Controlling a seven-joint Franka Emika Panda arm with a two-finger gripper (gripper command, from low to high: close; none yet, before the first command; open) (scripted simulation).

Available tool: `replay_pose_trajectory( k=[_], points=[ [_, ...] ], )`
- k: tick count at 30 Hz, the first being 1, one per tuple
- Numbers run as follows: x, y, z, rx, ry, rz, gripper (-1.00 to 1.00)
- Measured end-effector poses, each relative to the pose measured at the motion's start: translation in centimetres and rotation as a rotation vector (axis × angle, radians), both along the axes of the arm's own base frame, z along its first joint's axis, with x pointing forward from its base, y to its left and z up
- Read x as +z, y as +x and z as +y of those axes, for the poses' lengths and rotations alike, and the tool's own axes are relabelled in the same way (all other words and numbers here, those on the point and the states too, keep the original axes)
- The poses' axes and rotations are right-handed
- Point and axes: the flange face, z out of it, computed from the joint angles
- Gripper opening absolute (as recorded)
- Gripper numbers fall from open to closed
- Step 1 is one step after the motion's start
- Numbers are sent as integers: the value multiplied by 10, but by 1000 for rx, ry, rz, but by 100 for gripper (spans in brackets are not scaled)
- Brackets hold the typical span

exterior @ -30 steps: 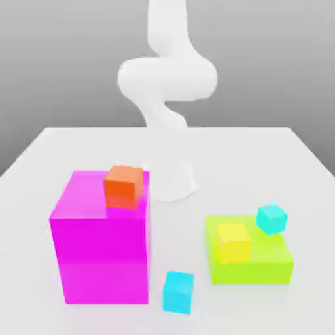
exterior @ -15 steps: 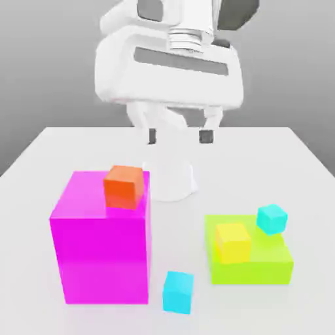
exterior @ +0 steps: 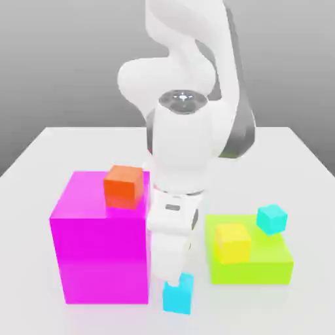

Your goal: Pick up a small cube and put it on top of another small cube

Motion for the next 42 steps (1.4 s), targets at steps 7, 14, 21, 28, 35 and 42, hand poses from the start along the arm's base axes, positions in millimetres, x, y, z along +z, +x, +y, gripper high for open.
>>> replay_pose_trajectory(
  k=[7, 14, 21, 28, 35, 42],
  points=[
    [-44, -2, 0, 8, -1, 5, -100],
    [-21, -1, 0, 9, 0, 6, -100],
    [44, -10, 32, -82, 46, 3, -100],
    [94, -62, 121, -144, 78, 37, -100],
    [119, -146, 206, -24, 9, 14, -100],
    [69, -152, 211, -10, -1, 6, 100]
  ],
)
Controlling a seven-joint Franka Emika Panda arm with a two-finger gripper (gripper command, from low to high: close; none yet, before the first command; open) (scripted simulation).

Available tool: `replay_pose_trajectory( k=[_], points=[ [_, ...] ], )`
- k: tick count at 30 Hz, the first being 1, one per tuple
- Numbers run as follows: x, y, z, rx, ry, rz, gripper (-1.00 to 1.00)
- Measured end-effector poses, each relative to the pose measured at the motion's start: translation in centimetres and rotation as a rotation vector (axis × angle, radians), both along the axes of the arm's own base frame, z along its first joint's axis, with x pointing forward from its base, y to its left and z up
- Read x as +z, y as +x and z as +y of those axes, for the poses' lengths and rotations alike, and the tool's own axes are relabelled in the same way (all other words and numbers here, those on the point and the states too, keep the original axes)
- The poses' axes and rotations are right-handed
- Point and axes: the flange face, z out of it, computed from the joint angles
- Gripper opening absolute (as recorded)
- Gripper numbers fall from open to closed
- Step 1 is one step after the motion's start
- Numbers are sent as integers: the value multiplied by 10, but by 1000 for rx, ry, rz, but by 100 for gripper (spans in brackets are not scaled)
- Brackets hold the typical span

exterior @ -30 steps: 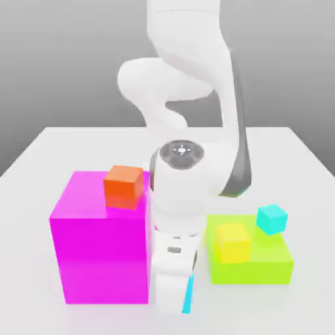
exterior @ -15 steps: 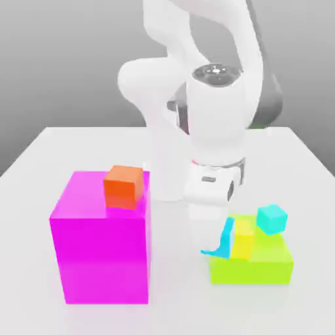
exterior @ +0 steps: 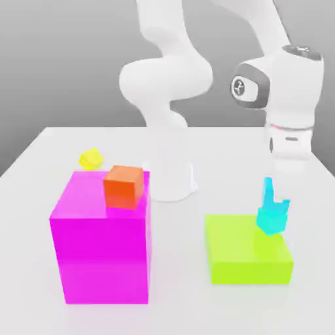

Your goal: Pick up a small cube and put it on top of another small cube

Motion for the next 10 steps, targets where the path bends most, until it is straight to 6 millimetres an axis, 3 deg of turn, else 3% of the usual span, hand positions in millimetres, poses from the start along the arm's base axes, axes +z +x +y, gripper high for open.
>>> replay_pose_trajectory(
  k=[5, 10],
  points=[
    [-2, 0, 0, 1, 1, -1, 100],
    [47, 0, 0, 0, 0, -2, 100]
  ],
)
